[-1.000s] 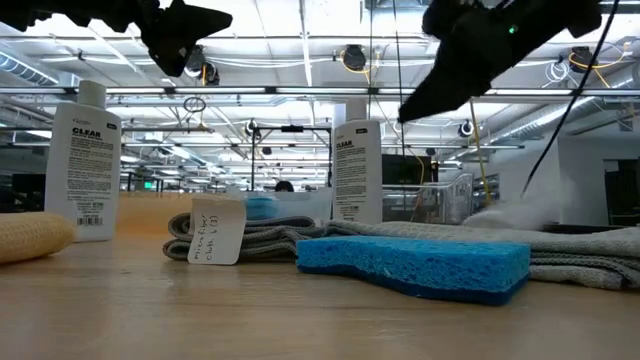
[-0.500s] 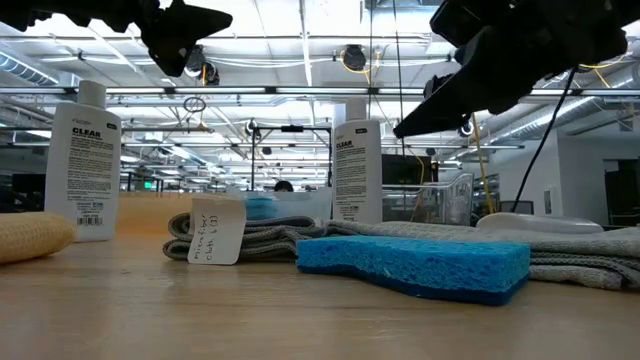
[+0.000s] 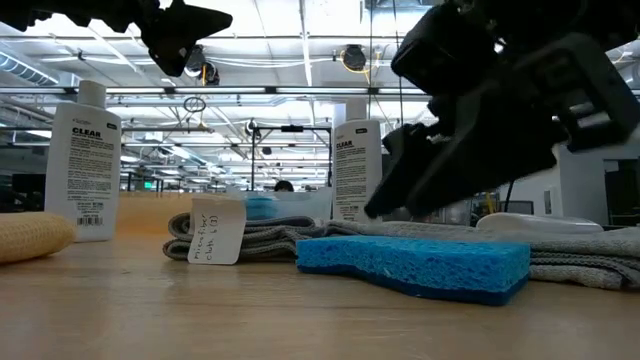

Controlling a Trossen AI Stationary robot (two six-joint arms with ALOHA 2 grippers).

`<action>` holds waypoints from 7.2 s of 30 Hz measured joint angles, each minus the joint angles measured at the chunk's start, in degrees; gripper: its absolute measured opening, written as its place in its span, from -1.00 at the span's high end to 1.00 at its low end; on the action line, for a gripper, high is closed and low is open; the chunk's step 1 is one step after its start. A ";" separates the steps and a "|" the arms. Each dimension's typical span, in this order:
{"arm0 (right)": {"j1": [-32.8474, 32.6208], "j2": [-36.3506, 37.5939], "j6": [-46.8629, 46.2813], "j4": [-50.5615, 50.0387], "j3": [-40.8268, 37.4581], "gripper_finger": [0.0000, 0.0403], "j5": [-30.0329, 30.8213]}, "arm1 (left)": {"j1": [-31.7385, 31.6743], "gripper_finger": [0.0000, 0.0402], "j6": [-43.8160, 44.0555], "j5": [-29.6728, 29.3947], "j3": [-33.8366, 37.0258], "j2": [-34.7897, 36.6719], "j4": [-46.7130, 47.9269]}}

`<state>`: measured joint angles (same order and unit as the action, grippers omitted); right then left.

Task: Pick & Place Kitchen Items
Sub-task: Put the blue sponge into the left transparent bin

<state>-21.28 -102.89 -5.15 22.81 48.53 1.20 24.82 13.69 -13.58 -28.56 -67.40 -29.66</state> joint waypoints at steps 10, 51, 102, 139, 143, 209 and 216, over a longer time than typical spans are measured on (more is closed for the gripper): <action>0.23 -3.81 1.51 -5.82 1.92 -0.13 1.45 | 0.00 -0.18 0.32 -0.02 0.00 0.00 0.78; 0.59 1.43 2.90 1.07 1.57 0.23 3.08 | 0.00 -0.18 0.61 -0.07 -0.01 0.00 0.24; 1.15 4.84 4.45 0.98 1.64 0.79 6.22 | 0.00 -0.18 1.62 -0.07 -0.02 0.02 -0.53; 7.40 4.13 13.20 -5.07 1.52 1.00 1.96 | 0.00 -0.18 1.73 -0.09 -0.02 0.02 -1.15; 4.32 9.76 16.47 -5.54 1.58 1.00 10.05 | -0.04 -0.18 2.22 -0.50 -0.02 0.02 -3.68; -7.34 14.66 34.17 8.61 1.73 1.00 48.12 | -9.31 -0.18 4.71 5.32 -16.04 -25.78 -10.72; -6.64 14.66 26.21 8.63 1.73 0.99 48.12 | -9.55 -0.18 4.92 5.57 -16.06 -25.75 -3.83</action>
<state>-27.92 -88.23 21.06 31.44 50.26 49.32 15.27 18.61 -8.02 -44.62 -93.15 -33.49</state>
